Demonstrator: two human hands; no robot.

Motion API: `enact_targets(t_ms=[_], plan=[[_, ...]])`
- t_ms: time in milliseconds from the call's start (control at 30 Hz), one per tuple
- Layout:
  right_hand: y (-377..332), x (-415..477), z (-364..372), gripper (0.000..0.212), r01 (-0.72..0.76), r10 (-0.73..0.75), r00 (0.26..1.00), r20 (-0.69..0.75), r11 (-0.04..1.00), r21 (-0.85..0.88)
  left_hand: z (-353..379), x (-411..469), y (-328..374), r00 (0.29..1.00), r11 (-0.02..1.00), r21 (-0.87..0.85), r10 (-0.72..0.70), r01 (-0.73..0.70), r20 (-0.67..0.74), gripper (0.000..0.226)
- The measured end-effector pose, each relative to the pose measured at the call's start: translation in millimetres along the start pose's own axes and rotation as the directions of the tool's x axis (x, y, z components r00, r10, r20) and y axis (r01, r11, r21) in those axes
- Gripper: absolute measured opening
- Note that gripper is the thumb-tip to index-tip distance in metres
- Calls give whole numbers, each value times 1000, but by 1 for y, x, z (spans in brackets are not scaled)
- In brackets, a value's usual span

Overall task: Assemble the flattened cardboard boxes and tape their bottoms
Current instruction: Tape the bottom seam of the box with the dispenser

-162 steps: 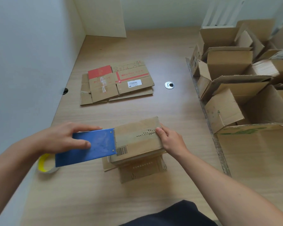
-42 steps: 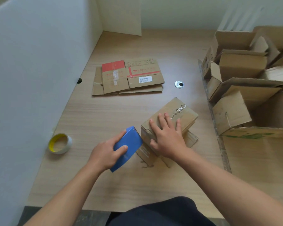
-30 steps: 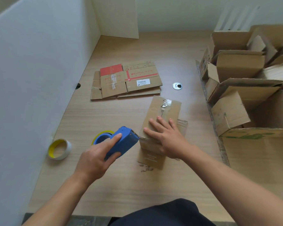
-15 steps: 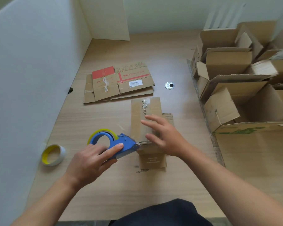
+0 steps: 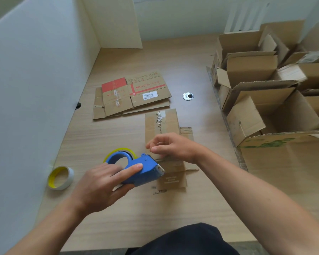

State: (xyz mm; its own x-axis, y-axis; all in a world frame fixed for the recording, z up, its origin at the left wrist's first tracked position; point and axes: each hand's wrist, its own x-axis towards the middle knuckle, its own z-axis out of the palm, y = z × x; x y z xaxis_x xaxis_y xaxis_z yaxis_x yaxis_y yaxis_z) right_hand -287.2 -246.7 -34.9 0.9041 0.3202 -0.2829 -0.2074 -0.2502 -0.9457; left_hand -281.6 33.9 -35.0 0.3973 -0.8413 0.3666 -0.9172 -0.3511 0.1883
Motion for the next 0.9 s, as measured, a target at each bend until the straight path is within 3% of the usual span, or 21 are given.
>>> enact_targets(t_ms=[167, 300, 433, 567, 700, 900], plan=[[1, -7, 5, 16, 14, -24, 991, -132, 997, -78, -4, -4, 2, 991, 986, -102, -129, 133, 48, 50], [5, -13, 6, 16, -12, -19, 973, -228, 991, -134, -13, 1, 4, 942, 923, -210, -291, 322, 165, 60], [10, -24, 2, 21, -36, -6, 952, -306, 991, -130, -22, 10, -3, 887, 851, -306, -329, 427, 324, 64], [24, -42, -14, 29, -59, 46, 894, -446, 998, -17, -36, 13, -19, 811, 804, -277, -377, 527, 447, 63], [47, -63, -26, 28, -116, 141, 820, -554, 990, 80, -50, 18, -35, 675, 749, -194, -412, 633, 613, 64], [60, -70, -22, 24, -223, 238, 809, -538, 970, 95, -45, 41, -43, 538, 665, -139, -443, 734, 717, 51]])
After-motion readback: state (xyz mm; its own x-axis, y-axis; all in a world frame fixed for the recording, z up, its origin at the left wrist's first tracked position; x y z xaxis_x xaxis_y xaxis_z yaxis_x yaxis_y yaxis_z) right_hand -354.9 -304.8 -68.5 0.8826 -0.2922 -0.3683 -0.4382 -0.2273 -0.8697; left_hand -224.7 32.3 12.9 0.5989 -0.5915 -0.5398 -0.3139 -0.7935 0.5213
